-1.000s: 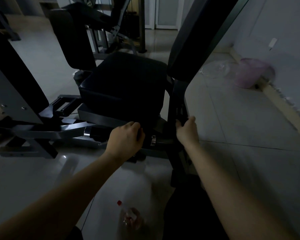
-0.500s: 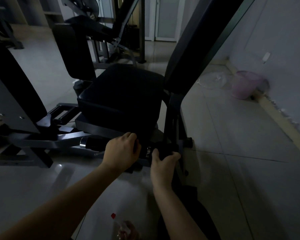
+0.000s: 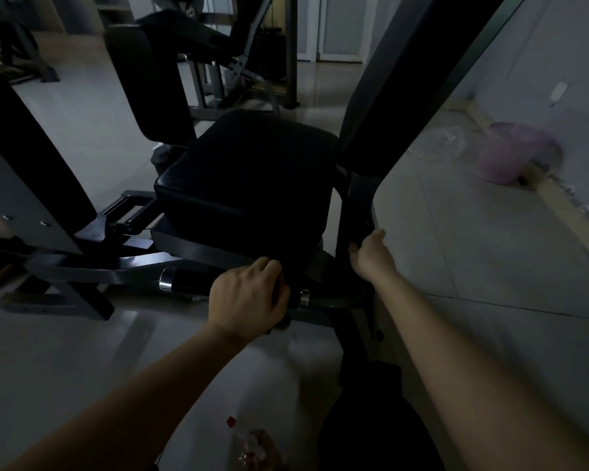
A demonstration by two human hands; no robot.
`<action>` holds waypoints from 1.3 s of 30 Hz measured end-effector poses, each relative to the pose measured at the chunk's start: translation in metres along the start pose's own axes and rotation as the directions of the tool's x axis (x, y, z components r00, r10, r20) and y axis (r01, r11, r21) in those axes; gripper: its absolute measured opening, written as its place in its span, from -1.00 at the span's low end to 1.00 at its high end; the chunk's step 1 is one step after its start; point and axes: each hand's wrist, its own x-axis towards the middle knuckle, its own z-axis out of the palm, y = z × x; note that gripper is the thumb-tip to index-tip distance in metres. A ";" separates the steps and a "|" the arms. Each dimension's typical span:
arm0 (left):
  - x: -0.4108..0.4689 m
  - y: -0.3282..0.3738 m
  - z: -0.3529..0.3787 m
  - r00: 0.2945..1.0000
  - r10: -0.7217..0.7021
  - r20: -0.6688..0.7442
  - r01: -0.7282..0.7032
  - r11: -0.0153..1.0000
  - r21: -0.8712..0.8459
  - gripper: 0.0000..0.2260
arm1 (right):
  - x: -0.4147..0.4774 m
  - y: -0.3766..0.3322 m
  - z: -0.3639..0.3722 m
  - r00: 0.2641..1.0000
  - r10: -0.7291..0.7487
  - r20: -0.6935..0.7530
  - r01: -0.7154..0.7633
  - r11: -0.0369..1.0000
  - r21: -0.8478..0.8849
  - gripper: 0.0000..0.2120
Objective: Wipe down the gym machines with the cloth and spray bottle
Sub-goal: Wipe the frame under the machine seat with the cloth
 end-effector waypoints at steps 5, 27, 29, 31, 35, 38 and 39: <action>0.003 0.002 -0.003 1.000 0.000 0.030 -0.002 0.999 0.045 -0.77 | 0.030 -0.011 0.013 0.992 -0.072 -0.105 0.053 0.984 -0.171 -0.54; 0.001 0.006 -0.004 1.000 -0.015 0.022 0.014 0.999 0.029 -0.77 | -0.032 0.011 -0.006 0.984 -0.129 0.122 0.135 0.990 -0.045 -0.52; 0.001 0.005 -0.003 1.000 -0.012 0.017 0.012 0.999 0.038 -0.78 | -0.007 -0.001 -0.005 0.989 -0.110 0.095 0.122 0.982 -0.141 -0.44; 0.001 0.003 -0.002 1.000 -0.002 0.010 0.001 0.999 0.054 -0.78 | 0.012 -0.012 -0.003 0.991 -0.101 0.089 0.120 0.965 -0.233 -0.34; 0.001 0.002 0.001 1.000 0.023 0.003 -0.023 0.998 0.066 -0.77 | 0.039 -0.014 0.006 0.985 -0.171 0.013 0.164 0.919 -0.358 -0.25; 0.001 0.001 0.001 1.000 0.025 0.005 -0.026 0.998 0.066 -0.78 | 0.045 -0.003 0.006 0.989 -0.145 -0.030 0.141 0.984 -0.112 -0.54; 0.001 0.002 0.001 1.000 0.020 0.011 -0.021 0.998 0.064 -0.78 | 0.041 0.001 0.003 0.993 -0.116 -0.029 0.115 0.993 -0.030 -0.58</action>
